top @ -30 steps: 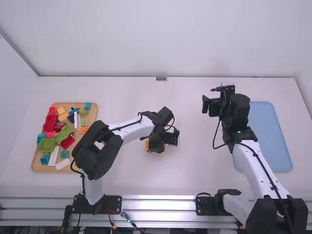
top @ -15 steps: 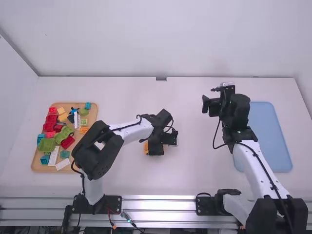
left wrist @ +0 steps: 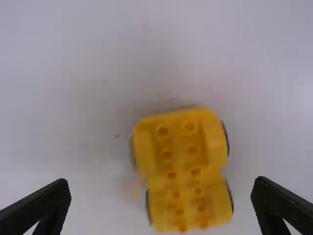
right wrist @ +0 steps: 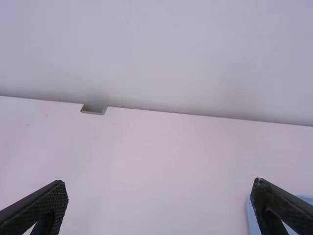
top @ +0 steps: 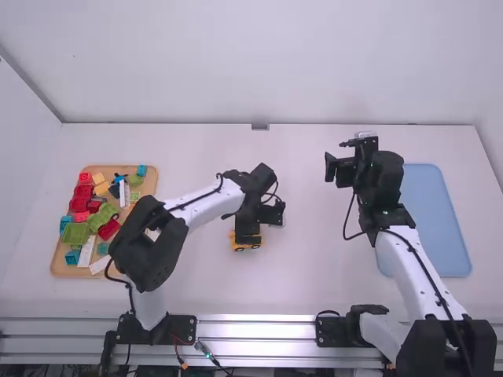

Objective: Assemble lego blocks to make yellow taxi

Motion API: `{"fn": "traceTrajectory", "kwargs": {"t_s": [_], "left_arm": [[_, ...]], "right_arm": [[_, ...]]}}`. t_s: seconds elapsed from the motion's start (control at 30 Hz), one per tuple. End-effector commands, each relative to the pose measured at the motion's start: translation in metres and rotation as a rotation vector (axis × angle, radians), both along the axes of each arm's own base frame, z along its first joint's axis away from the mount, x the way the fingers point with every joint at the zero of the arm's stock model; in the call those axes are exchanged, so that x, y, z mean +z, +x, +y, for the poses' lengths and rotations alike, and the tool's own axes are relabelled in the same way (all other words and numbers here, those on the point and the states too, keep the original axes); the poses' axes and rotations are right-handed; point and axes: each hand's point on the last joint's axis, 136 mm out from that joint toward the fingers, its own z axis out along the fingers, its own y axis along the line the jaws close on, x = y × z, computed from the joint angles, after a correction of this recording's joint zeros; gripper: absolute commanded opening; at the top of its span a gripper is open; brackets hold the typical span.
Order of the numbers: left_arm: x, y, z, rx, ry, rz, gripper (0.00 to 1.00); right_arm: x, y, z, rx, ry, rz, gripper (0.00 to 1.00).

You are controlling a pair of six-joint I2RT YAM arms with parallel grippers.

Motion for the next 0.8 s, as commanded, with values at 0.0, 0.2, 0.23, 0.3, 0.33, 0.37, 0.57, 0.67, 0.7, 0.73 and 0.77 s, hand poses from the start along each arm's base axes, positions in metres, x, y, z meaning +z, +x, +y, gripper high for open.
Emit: {"fn": "traceTrajectory", "kwargs": {"t_s": [0.0,0.2,0.23,0.3,0.33,0.37,0.57,0.67,0.7,0.73,0.77], "left_arm": [[0.043,0.022,0.011,0.023,-0.044,-0.096,0.99],[0.077,0.059,0.09,0.197,0.022,-0.194,0.99],[0.081,0.067,0.109,0.251,0.035,-0.217,0.99],[0.088,0.083,0.146,0.352,0.051,-0.258,0.99],[0.091,0.096,0.169,0.436,0.042,-0.289,0.99],[0.096,0.111,0.193,0.527,0.031,-0.339,0.99],[0.124,0.149,0.298,1.198,-0.142,-0.482,0.99],[0.134,0.144,0.352,1.557,-0.223,-0.477,0.99],[0.135,0.143,0.362,1.63,-0.255,-0.464,0.99],[0.14,0.14,0.377,1.716,-0.323,-0.428,0.99],[0.141,0.139,0.381,1.745,-0.343,-0.414,0.99]], "right_arm": [[0.019,0.004,0.008,0.042,0.023,-0.039,0.99],[0.018,0.004,0.009,0.043,0.023,-0.035,0.99],[0.018,0.004,0.009,0.042,0.023,-0.035,0.99],[0.018,0.004,0.009,0.043,0.023,-0.035,0.99],[0.018,0.004,0.009,0.043,0.023,-0.035,0.99],[0.018,0.004,0.009,0.043,0.023,-0.035,0.99],[0.019,0.004,0.009,0.027,0.062,-0.029,0.99],[0.021,0.005,0.008,0.019,0.082,-0.032,0.99],[0.021,0.005,0.008,0.019,0.081,-0.033,0.99],[0.023,0.006,0.008,0.02,0.081,-0.04,0.99],[0.023,0.006,0.008,0.02,0.082,-0.04,0.99]]}}
